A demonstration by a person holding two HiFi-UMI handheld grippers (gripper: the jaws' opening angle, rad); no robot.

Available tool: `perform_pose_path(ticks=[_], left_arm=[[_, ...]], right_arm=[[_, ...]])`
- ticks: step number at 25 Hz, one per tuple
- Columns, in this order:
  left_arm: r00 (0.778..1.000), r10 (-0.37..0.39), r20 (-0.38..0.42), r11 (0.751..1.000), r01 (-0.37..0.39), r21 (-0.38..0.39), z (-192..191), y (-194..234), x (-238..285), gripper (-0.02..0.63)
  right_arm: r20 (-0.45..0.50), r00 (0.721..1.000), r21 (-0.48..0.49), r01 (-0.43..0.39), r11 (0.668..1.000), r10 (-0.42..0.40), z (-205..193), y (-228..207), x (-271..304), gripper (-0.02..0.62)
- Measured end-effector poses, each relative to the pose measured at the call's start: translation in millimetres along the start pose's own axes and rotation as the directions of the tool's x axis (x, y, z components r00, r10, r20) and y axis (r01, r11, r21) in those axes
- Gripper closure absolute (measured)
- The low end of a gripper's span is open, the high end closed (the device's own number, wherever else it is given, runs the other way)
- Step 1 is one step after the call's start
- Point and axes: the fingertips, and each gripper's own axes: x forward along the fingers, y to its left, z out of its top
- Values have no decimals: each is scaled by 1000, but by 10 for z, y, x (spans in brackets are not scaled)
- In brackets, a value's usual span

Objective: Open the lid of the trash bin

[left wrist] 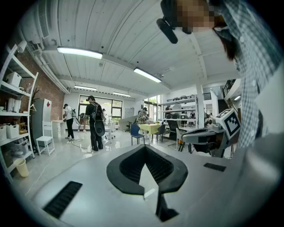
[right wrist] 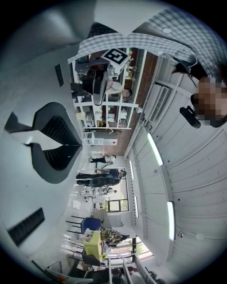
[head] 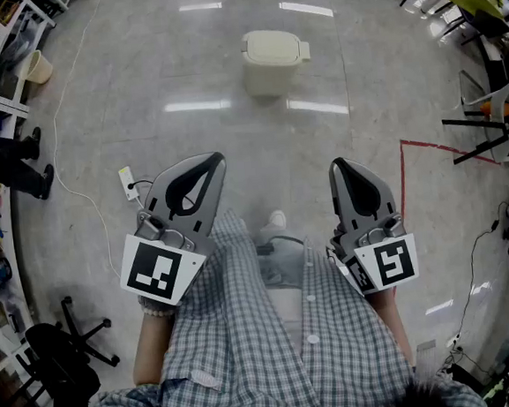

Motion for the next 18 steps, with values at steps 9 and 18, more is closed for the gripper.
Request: perform_pose_path(ticks=[9, 18], left_arm=[[1000, -5, 4, 1000, 5, 0, -9, 32, -39, 598], [1000, -14, 11, 1000, 14, -3, -21, 106, -133, 598]], right_arm=[[-9, 1000, 3, 7, 1000, -7, -11, 56, 7, 577], [10, 1000, 30, 28, 999, -28, 18, 137, 15, 577]])
